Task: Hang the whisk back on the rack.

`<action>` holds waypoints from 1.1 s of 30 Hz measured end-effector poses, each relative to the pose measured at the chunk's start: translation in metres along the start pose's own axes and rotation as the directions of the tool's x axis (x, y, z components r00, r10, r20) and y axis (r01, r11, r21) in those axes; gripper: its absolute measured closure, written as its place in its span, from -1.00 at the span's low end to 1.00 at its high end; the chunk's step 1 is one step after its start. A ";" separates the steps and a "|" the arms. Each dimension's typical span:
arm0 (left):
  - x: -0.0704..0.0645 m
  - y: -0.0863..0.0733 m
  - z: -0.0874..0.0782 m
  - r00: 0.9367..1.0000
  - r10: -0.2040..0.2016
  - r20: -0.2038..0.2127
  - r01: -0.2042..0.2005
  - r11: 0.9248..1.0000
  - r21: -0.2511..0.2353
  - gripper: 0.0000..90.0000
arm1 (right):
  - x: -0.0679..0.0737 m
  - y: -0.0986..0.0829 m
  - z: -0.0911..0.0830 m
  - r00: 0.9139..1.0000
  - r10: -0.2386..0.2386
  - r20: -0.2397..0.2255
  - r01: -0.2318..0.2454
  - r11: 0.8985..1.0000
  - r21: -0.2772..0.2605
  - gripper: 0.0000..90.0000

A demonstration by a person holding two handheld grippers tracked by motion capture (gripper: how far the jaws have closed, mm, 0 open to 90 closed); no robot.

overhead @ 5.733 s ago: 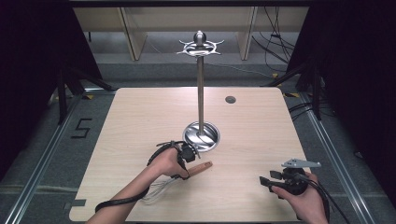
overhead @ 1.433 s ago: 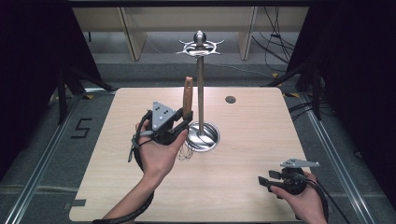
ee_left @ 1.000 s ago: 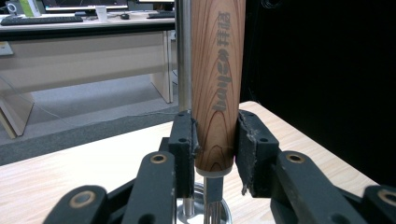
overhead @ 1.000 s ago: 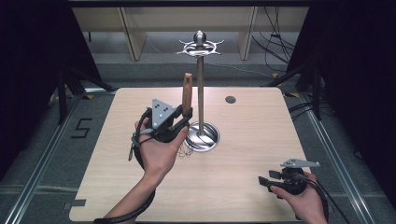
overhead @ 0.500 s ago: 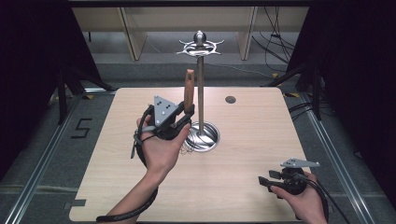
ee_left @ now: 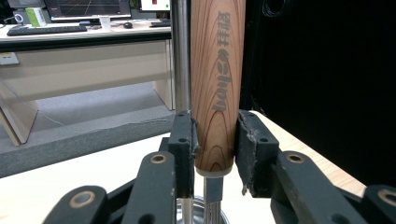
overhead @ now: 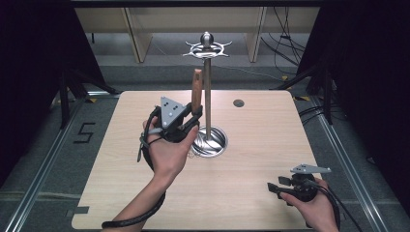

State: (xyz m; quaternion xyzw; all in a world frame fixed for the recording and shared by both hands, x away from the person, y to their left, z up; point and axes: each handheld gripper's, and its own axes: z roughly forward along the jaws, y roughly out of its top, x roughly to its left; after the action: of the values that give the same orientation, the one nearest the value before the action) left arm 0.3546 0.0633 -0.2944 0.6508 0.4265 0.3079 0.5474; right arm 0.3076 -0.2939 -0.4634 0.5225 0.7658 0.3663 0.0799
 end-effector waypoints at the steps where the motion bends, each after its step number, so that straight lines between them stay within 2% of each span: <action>1: 0.000 0.000 0.000 1.000 0.000 -0.002 0.000 1.000 -0.001 0.52 | -0.001 0.000 0.001 1.000 -0.022 -0.001 0.022 1.000 -0.014 -0.01; 2: 0.000 0.001 0.000 1.000 -0.001 -0.002 0.001 1.000 -0.002 0.52 | -0.003 0.001 0.000 0.999 -0.045 0.005 0.045 0.999 -0.012 -0.01; 4: 0.000 0.001 0.000 1.000 0.002 -0.005 -0.002 1.000 -0.004 0.52 | -0.003 0.000 0.001 0.999 -0.042 0.006 0.042 0.999 -0.013 -0.01; 5: 0.000 0.002 0.000 1.000 0.003 -0.005 -0.003 1.000 -0.004 0.52 | -0.004 0.001 0.001 0.998 -0.066 0.015 0.066 0.998 -0.020 -0.01; 17: -0.003 0.006 0.002 1.000 0.010 -0.014 -0.010 1.000 -0.012 0.52 | -0.004 0.001 0.000 0.998 -0.065 0.012 0.065 0.998 -0.015 -0.01; 19: -0.002 0.006 0.002 0.999 0.030 -0.020 -0.031 0.999 -0.020 0.52 | -0.004 0.001 0.001 0.998 -0.063 0.009 0.064 0.998 -0.024 -0.01; 23: -0.002 0.008 0.003 0.999 0.034 -0.025 -0.034 0.999 -0.022 0.52 | -0.004 0.001 0.000 0.998 -0.066 0.015 0.066 0.998 -0.015 -0.01; 24: -0.001 0.008 0.003 0.999 0.035 -0.026 -0.036 0.999 -0.024 0.52 | -0.002 0.000 0.001 0.999 -0.033 0.000 0.033 0.999 -0.007 -0.01; 25: -0.002 0.009 0.003 0.999 0.036 -0.027 -0.036 0.999 -0.025 0.52 | -0.002 0.000 0.001 0.999 -0.033 0.001 0.033 0.999 -0.007 -0.01; 26: -0.002 0.009 0.003 0.999 0.038 -0.027 -0.039 0.999 -0.024 0.52 | -0.004 0.001 0.001 0.998 -0.065 0.010 0.065 0.998 -0.016 -0.01; 33: -0.002 0.011 0.004 0.999 0.041 -0.032 -0.042 0.999 -0.027 0.52 | -0.004 0.001 0.000 0.997 -0.068 0.022 0.068 0.998 -0.017 -0.01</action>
State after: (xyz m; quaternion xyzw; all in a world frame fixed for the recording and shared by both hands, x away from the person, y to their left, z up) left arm 0.3600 0.0590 -0.2840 0.6471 0.4173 0.3353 0.5429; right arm 0.3102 -0.2972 -0.4641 0.4994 0.7789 0.3644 0.1052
